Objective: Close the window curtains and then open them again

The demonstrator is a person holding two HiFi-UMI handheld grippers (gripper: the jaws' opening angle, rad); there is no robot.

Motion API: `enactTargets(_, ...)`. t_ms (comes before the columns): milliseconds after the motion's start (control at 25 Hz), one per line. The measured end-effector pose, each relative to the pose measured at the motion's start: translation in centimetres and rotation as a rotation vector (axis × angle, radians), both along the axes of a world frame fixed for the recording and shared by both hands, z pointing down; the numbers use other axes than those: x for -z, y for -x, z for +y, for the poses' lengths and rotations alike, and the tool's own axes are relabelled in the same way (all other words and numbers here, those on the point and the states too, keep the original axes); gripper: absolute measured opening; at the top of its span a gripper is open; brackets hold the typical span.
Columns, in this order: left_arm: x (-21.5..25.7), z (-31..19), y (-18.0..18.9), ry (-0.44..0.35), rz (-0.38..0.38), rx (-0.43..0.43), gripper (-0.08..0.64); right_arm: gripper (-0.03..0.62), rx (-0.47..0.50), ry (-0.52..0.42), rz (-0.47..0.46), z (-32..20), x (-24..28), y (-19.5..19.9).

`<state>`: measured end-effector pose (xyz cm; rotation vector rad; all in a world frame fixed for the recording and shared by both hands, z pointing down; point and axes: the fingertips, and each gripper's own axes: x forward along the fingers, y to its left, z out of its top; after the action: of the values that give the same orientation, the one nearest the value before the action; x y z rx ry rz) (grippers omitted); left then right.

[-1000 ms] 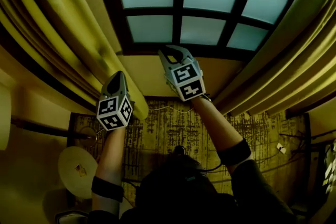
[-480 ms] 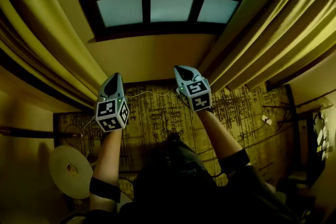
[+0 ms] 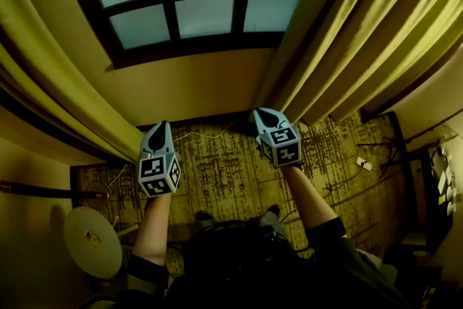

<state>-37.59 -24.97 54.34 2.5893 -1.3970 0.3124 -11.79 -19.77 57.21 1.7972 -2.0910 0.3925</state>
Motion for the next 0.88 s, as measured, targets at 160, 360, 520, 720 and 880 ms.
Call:
enactTargets(160,-0.5,2.5,-3.3,-0.001,-0.012,0.039,0.008,0.002,0.023,0.001,-0.022,2.5,-2.0,-4.4)
enactTargets(360,-1.0,5.6,-7.0,0.017,-0.018,0.069,0.008,0.003,0.036,-0.022,-0.056,4.6,-2.4,-9.1)
enactTargets(520,-1.1,7.3,-8.8,0.027,0.001,0.08,0.008,0.003,0.038,-0.058,-0.052,5.8,-1.5,-11.1)
enactTargets(720,-0.9,8.4,-10.9,0.033,0.035,0.052,0.008,0.003,0.017,-0.062,-0.06,7.5,-1.4,-12.6)
enactTargets(880,-0.7,9.1,-12.9,0.018,0.024,0.019,0.008,0.003,-0.005,-0.063,-0.062,8.9,-1.8,-14.0)
